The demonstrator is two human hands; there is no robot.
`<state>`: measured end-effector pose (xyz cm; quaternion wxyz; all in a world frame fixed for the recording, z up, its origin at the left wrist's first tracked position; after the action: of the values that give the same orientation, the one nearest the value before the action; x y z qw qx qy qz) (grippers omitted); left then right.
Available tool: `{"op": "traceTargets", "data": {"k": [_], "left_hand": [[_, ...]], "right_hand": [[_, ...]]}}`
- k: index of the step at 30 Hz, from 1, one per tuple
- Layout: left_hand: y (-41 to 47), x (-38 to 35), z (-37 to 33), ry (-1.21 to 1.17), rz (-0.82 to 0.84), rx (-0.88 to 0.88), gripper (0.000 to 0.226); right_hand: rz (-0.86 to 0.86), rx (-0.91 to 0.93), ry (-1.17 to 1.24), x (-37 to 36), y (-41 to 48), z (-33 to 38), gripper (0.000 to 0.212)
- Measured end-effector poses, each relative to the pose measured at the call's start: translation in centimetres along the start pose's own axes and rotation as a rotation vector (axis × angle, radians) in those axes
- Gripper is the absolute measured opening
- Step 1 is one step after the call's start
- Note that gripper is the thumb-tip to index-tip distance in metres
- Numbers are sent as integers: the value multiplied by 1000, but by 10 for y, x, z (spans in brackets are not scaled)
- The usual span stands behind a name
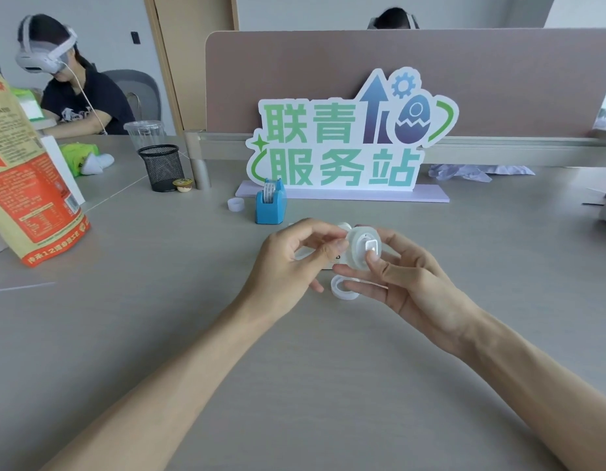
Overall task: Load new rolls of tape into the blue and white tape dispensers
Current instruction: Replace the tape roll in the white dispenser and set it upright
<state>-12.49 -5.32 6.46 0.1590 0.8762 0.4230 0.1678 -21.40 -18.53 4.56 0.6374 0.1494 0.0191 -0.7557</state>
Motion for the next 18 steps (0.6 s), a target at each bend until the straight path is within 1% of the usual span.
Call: {"op": "traceTargets", "data": {"k": [3,9,11,15,18], "left_hand": [[-1,-1,0,8,1,-7,14],[-3,-4,-3,26,54,-3,29],[-3,-4,-5,54,26,-26,33],[-5,-1,-10,134,-76,-156,25],[-5,1,-11,124,-108,-165,18]], "right_hand": [[-1,-1,-49,2,0,0,34],[3,-58,-29,2,0,0,36],[6,-65,-18,1,0,0,35],[-42,-48,15,2,-1,1,25],[-60,-44,-28,2,-1,1,33]]}}
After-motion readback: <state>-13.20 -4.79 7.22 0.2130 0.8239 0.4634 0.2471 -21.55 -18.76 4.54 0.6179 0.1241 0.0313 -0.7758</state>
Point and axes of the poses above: each hand's wrist, its own y-axis towards the middle knuckle, its own x-axis out of the back of the hand, z = x × y, the point moved 5 cm from there along y, towards the middle knuckle, and after that the axes turned 2 degrees about x, right-handed, at the moved point
